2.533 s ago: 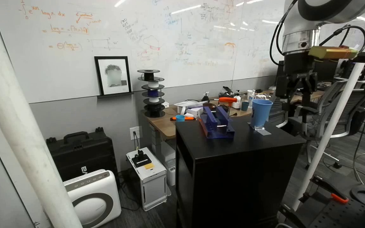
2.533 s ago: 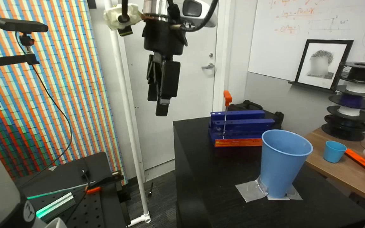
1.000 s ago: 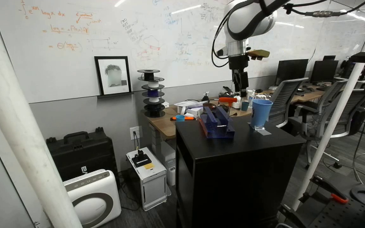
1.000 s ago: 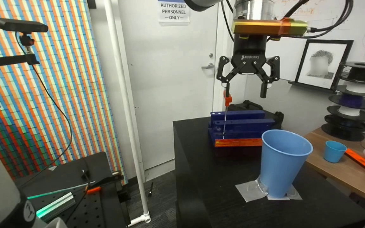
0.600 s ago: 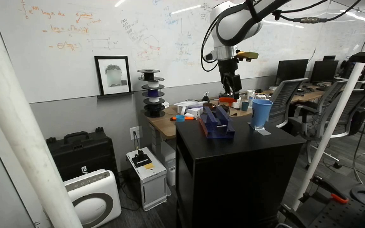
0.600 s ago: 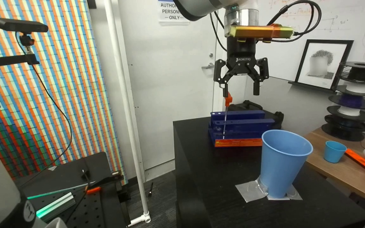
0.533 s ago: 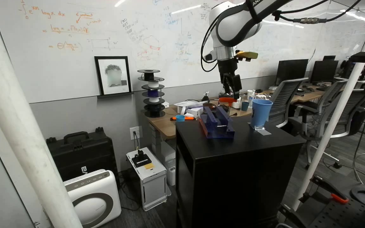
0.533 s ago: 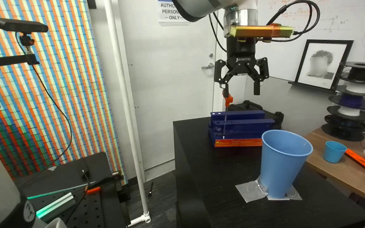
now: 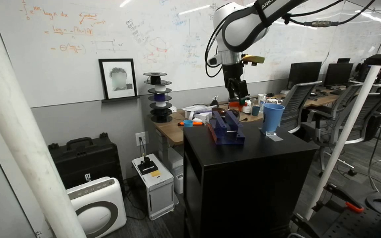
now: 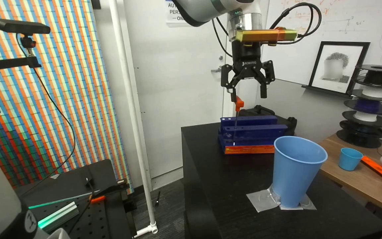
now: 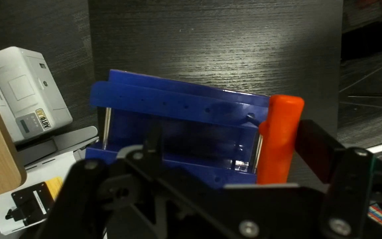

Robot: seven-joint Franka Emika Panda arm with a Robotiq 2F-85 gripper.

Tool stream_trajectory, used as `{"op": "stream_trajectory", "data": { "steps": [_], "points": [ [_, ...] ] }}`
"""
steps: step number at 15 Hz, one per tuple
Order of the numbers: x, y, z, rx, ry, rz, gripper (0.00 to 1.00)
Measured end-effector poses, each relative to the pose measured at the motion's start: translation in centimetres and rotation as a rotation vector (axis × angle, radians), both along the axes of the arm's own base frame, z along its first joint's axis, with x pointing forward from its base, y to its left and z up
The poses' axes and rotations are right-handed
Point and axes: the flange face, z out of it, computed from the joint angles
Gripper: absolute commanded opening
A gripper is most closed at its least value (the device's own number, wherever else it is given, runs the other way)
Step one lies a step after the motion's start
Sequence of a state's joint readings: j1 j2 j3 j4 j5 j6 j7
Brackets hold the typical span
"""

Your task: Put the metal object with the orange handle in the cup

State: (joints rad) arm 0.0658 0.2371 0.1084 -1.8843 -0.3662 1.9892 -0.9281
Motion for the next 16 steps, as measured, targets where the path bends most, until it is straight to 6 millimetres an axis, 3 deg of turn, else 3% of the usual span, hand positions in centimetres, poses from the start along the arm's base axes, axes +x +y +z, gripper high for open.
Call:
{"op": "stream_trajectory", "data": {
  "steps": [1,9,11,12,16],
  "points": [
    [0.0,0.3,-0.2,0.002,0.001,0.006,0.74],
    [-0.5,1.2,-1.4,0.008,0.016,0.023,0.11],
    [-0.6,1.2,-1.5,0.009,0.02,0.023,0.07],
    [-0.7,1.2,-1.6,0.01,0.022,0.021,0.11],
    [-0.9,1.2,-1.4,0.01,0.02,0.02,0.11]
  ]
}}
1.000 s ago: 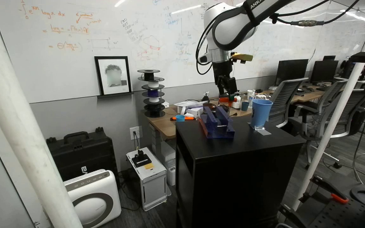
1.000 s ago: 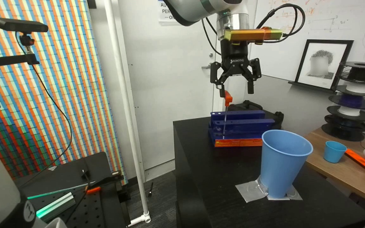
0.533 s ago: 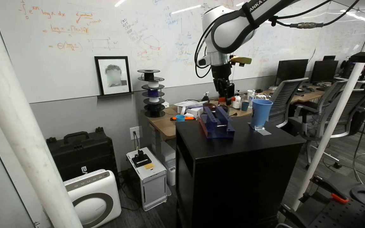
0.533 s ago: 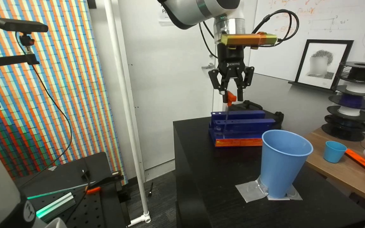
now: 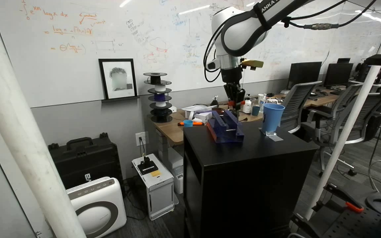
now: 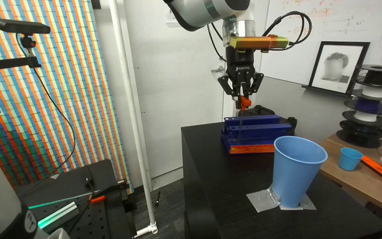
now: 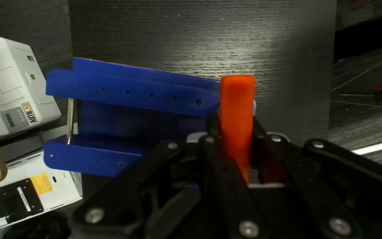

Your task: Put the metal object with the orange handle in the cup

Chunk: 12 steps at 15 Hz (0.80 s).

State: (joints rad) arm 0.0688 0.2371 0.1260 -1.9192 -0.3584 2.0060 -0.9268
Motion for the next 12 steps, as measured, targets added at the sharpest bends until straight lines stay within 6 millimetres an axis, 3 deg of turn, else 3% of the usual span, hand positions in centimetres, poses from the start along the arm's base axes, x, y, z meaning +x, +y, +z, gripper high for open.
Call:
{"op": "stream_trajectory", "data": {
  "steps": [6,12],
  "points": [
    [-0.7,0.7,1.4,0.001,-0.023,-0.001,0.11],
    [-2.5,2.0,5.8,0.023,-0.095,-0.015,0.11]
  ]
}}
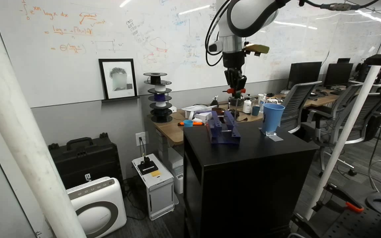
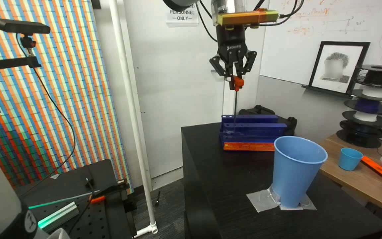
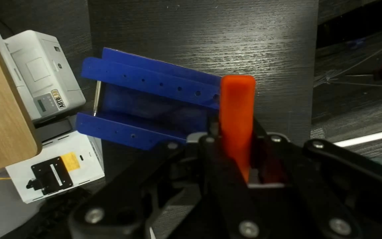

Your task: Put the metal object with the orange handle in the cup

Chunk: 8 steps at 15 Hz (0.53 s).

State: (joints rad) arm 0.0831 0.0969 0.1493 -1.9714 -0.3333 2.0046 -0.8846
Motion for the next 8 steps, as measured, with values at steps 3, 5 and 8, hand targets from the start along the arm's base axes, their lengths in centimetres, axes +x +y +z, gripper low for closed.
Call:
{"op": "stream_trajectory", "data": {
  "steps": [3,5,8],
  "points": [
    [-1.2,0.4,2.4,0.006,-0.041,-0.005,0.11],
    [-2.0,0.6,3.8,0.007,-0.067,-0.011,0.11],
    [-3.2,0.4,5.8,0.01,-0.107,-0.039,0.11]
  ]
}}
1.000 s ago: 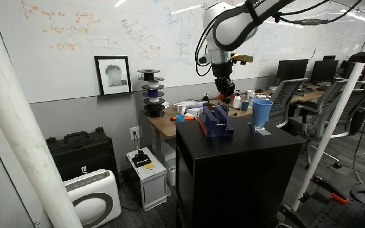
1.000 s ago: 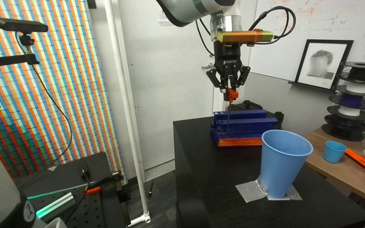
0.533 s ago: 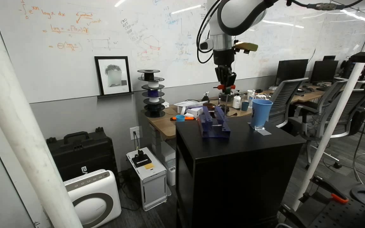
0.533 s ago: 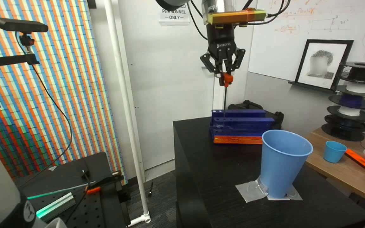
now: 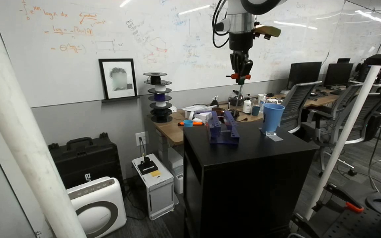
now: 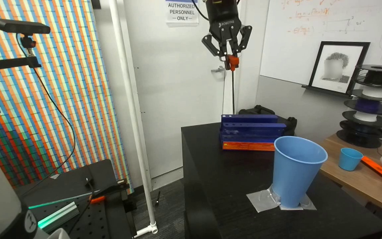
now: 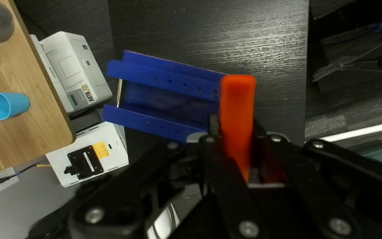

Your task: Put the metal object with the orange handle in the cup

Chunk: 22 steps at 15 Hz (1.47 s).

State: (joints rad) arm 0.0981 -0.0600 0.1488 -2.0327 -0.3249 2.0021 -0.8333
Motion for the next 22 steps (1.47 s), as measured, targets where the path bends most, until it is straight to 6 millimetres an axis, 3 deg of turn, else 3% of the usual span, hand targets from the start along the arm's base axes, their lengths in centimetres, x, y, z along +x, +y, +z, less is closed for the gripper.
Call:
{"op": "stream_trajectory", "data": {
  "steps": [4,7,10,14,20,21,22],
  "points": [
    [-1.5,-3.0,3.3,0.006,-0.066,-0.138,0.11],
    [-2.4,-8.0,5.0,0.007,-0.094,-0.255,0.11],
    [-2.8,-13.0,5.1,0.003,-0.098,-0.355,0.11],
    [-2.7,-16.9,3.7,0.005,-0.069,-0.43,0.11],
    [-1.4,-18.2,-1.0,-0.012,0.014,-0.48,0.13],
    [-1.1,-18.4,-2.0,-0.016,0.031,-0.486,0.46],
    [-0.9,-18.7,-2.9,-0.019,0.048,-0.493,0.46]
  ]
}}
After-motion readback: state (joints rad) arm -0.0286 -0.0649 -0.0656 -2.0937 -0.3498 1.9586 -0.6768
